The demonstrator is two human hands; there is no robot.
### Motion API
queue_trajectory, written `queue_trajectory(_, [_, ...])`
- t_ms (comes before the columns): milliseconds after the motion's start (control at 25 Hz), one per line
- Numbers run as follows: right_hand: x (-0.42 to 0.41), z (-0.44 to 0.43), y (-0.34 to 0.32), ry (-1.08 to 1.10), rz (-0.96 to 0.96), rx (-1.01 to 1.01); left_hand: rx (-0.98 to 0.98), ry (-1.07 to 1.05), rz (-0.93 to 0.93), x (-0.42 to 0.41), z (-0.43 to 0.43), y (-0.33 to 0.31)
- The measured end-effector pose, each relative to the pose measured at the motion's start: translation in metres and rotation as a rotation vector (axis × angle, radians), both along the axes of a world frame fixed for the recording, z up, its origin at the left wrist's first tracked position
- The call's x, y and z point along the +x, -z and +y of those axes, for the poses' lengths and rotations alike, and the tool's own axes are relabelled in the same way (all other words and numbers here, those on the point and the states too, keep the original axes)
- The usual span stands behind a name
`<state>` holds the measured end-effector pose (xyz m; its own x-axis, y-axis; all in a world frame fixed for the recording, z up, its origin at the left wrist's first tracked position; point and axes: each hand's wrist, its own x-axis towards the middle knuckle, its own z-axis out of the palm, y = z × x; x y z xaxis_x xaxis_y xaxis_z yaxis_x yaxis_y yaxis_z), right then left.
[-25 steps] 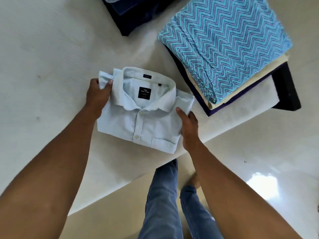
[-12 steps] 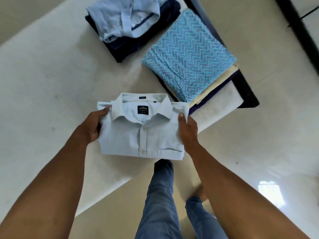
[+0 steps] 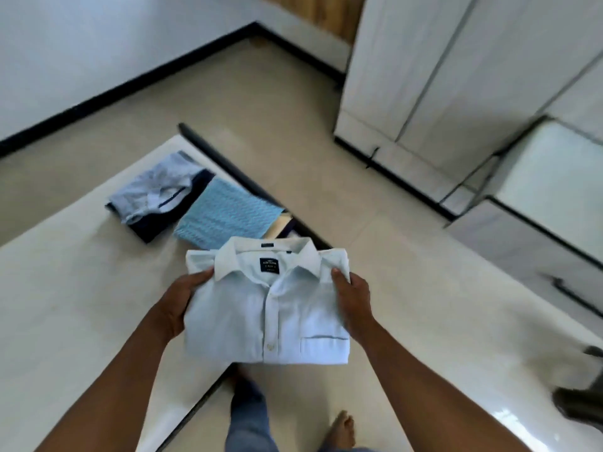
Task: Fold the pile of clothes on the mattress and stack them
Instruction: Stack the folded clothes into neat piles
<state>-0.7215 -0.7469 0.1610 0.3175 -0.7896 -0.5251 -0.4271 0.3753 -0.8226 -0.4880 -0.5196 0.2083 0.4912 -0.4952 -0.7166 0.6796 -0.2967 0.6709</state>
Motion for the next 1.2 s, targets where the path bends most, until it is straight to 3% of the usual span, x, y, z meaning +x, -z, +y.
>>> queue_trajectory(360, [-0.256,-0.191,-0.114,0.44,-0.067,-0.055,-0.104,0.332,-0.132,-0.188,-0.289,-0.077])
queue_trajectory(560, [-0.33,-0.292,-0.134,0.598,-0.145,0.031,-0.176,0.452,-0.005,-0.248,-0.43,-0.11])
queue_trajectory(880, [-0.405,-0.456,-0.13,0.885,-0.094,-0.037,-0.176,0.72,-0.02,-0.301,-0.678,-0.078])
queue_trajectory(1200, [-0.456,-0.581,-0.094,0.935,-0.029,-0.091,-0.11,0.808,-0.114,-0.354,-0.849,-0.023])
